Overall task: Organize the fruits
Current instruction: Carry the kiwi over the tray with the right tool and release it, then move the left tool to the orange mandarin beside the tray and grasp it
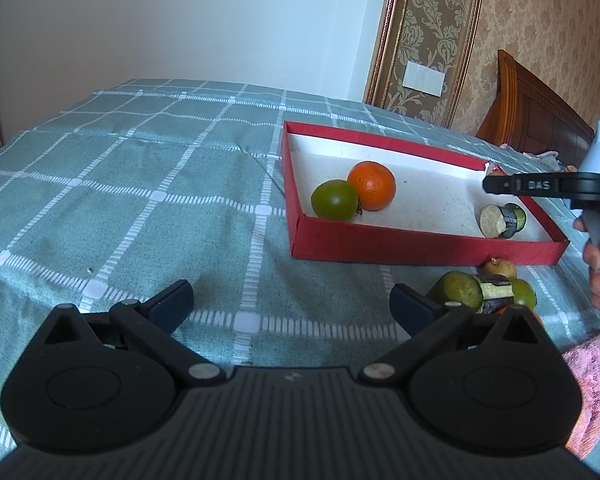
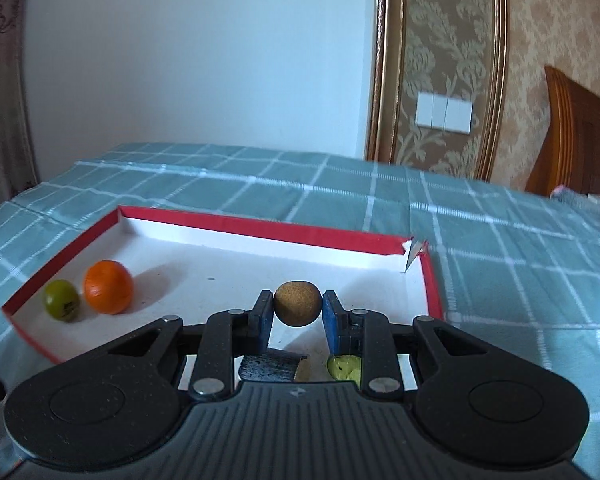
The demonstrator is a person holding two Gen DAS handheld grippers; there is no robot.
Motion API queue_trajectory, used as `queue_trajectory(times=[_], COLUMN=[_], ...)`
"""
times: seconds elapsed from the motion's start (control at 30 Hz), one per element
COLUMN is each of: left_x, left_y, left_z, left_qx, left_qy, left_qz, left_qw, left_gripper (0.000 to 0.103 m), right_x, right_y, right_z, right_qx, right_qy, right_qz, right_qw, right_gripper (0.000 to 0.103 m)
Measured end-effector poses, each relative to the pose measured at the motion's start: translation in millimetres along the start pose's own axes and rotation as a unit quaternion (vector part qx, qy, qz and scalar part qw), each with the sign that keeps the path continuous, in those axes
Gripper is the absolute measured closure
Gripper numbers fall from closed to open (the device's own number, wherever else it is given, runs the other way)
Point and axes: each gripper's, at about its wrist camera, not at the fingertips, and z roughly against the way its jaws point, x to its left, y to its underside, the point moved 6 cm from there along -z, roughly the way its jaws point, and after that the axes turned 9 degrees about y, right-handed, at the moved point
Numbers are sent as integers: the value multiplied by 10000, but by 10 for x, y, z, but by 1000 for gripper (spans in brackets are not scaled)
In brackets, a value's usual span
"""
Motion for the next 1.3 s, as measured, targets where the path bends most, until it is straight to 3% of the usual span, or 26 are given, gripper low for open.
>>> queue_trajectory(times=[0.3, 0.53, 0.67, 0.77, 0.9, 0.97, 1.03, 1.07, 1.2, 1.3], left_x=[-4, -2, 8, 17, 17, 17, 15, 15, 30, 25], left_y=[1, -3, -3, -2, -2, 1, 2, 2, 8, 44], left_z=[2, 2, 10, 14, 14, 11, 9, 8, 49, 163], left_qx=[-1, -15, -42, -51, -48, -41, -40, -40, -171, -299], left_qy=[0, 19, 56, 67, 63, 52, 48, 49, 134, 198], left_qz=[-1, 23, 67, 81, 77, 65, 62, 63, 237, 446], left_qw=[10000, 10000, 10000, 9999, 9999, 10000, 10000, 10000, 9995, 9984], left_gripper=[0, 0, 0, 0, 0, 0, 0, 0, 0, 0], right_x=[47, 38, -79, -129, -121, -97, -100, -112, -168, -246], right_y=[53, 58, 58, 138, 374, 521, 641, 677, 687, 714], right_z=[-214, -169, 84, 359, 725, 835, 902, 921, 939, 881], right_qx=[395, 227, -22, -117, -303, -417, -520, -544, -522, -365], right_qy=[21, 50, 80, -129, -229, -205, -148, -116, -299, -143], right_qz=[-20, -18, -242, -378, -183, 39, 99, 83, -156, -288], right_qw=[9992, 9997, 9997, 9991, 9991, 9989, 9985, 9984, 9981, 9988], right_gripper=[77, 75, 74, 74, 73, 67, 40, 36, 35, 35])
